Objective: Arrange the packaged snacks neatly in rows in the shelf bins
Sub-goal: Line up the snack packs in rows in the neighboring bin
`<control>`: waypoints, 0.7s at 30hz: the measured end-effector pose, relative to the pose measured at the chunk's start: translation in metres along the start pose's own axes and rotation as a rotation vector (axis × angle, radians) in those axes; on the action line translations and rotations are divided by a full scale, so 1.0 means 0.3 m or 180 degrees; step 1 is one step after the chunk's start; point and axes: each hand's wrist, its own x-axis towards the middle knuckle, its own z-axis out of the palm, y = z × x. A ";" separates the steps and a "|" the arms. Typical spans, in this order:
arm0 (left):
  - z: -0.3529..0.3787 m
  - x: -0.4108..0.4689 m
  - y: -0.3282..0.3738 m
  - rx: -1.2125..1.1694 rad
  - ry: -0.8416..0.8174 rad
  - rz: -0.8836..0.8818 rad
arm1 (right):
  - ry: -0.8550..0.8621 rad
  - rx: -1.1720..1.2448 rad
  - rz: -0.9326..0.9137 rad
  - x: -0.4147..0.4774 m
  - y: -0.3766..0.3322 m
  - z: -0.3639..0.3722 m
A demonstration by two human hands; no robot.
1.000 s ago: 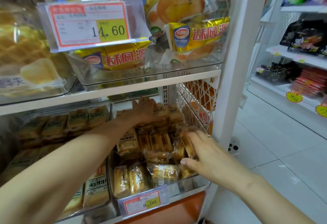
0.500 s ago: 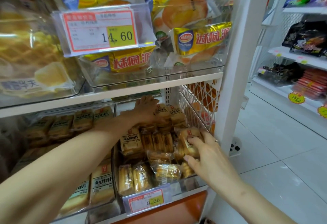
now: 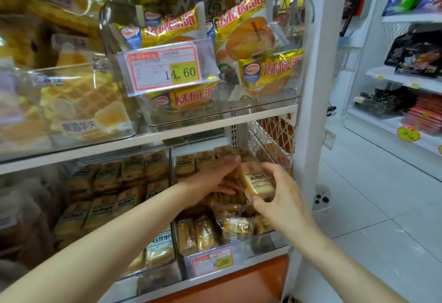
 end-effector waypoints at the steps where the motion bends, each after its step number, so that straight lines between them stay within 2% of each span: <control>1: 0.001 -0.004 0.001 -0.0209 -0.0055 -0.0054 | -0.0017 -0.0045 -0.0089 -0.007 -0.011 -0.001; 4: -0.004 0.003 -0.007 -0.0231 0.0122 -0.0080 | -0.0138 -0.0177 -0.0300 -0.028 -0.030 0.001; 9: -0.080 0.106 0.007 -0.0148 0.1154 -0.0045 | -0.0486 -0.0523 -0.0441 -0.056 -0.045 -0.028; 11: -0.113 0.183 0.022 -0.0074 0.1371 0.0132 | -0.0751 -0.0662 -0.0472 -0.059 -0.044 -0.029; 18: -0.123 0.459 0.042 0.0100 0.1193 0.0224 | -0.1041 -0.0858 -0.0565 -0.040 -0.041 -0.009; 21: -0.134 0.531 0.003 0.0535 0.1190 0.0247 | -0.1026 -0.0903 -0.0670 -0.022 -0.045 -0.006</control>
